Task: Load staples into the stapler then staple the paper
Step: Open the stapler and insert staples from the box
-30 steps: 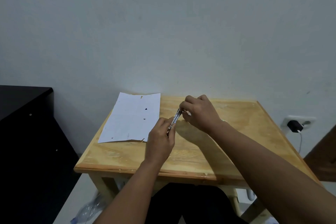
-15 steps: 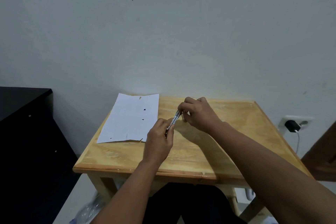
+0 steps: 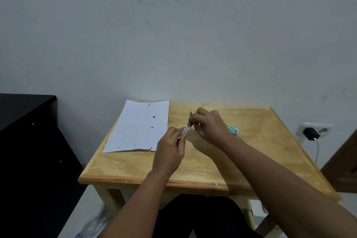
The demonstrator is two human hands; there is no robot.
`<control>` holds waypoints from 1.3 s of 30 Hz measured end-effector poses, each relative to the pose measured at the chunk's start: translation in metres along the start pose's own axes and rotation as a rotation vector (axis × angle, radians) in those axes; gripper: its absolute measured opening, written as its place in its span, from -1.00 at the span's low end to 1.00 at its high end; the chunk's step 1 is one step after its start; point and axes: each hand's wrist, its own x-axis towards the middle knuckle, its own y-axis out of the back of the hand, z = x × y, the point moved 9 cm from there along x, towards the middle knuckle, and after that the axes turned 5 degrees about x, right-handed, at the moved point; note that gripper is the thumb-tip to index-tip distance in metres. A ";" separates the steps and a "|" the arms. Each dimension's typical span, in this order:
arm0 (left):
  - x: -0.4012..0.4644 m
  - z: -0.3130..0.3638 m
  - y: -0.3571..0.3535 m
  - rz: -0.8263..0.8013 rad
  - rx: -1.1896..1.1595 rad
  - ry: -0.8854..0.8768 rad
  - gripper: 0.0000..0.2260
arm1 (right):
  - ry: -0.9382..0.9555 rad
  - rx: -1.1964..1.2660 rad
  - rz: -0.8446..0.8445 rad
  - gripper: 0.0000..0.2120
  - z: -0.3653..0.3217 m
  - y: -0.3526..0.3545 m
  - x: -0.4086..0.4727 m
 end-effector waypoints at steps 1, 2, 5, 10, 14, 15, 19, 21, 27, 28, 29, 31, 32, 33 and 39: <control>0.000 -0.001 0.000 0.001 0.001 0.006 -0.76 | -0.003 0.002 -0.001 -0.80 -0.001 -0.002 0.000; 0.000 -0.001 0.000 0.000 0.002 0.012 -0.76 | -0.005 0.001 -0.001 -0.80 -0.002 -0.004 -0.001; 0.000 -0.001 0.000 -0.011 0.016 0.020 -0.76 | -0.011 -0.010 -0.008 -0.80 -0.002 -0.007 -0.001; 0.001 -0.002 -0.004 -0.035 0.026 0.024 -0.78 | -0.037 0.016 -0.023 -0.78 -0.001 -0.007 -0.007; 0.001 -0.002 -0.003 -0.030 0.026 0.020 -0.79 | -0.043 0.057 -0.025 -0.78 -0.010 -0.015 -0.011; 0.000 -0.001 -0.003 -0.031 0.023 0.023 -0.79 | -0.047 0.061 -0.020 -0.78 -0.010 -0.014 -0.011; 0.001 -0.004 -0.004 -0.046 0.034 0.038 -0.78 | -0.063 0.074 -0.056 -0.77 -0.007 -0.012 -0.011; 0.001 -0.003 -0.007 -0.057 0.026 0.039 -0.78 | -0.081 0.094 -0.081 -0.76 -0.003 -0.010 -0.012; 0.001 -0.002 -0.005 -0.037 0.032 0.022 -0.78 | -0.121 0.156 -0.072 -0.87 0.002 -0.004 -0.014; 0.001 -0.002 -0.003 -0.026 0.032 0.018 -0.78 | -0.122 0.166 -0.049 -0.87 0.001 -0.001 -0.014; 0.001 -0.001 -0.002 -0.016 0.034 0.015 -0.77 | -0.119 0.170 -0.028 -0.86 -0.001 0.001 -0.014; 0.001 0.001 -0.001 -0.006 0.045 0.005 -0.75 | -0.110 0.165 -0.007 -0.85 -0.005 0.005 -0.015; 0.001 0.001 -0.001 -0.005 0.050 -0.001 -0.73 | -0.106 0.163 -0.006 -0.84 -0.006 0.005 -0.016; 0.001 0.001 -0.001 -0.001 0.055 -0.005 -0.72 | -0.105 0.163 -0.007 -0.84 -0.006 0.005 -0.017; 0.000 0.002 0.001 0.010 0.057 -0.003 -0.72 | -0.123 0.181 -0.006 -0.83 -0.008 0.002 -0.019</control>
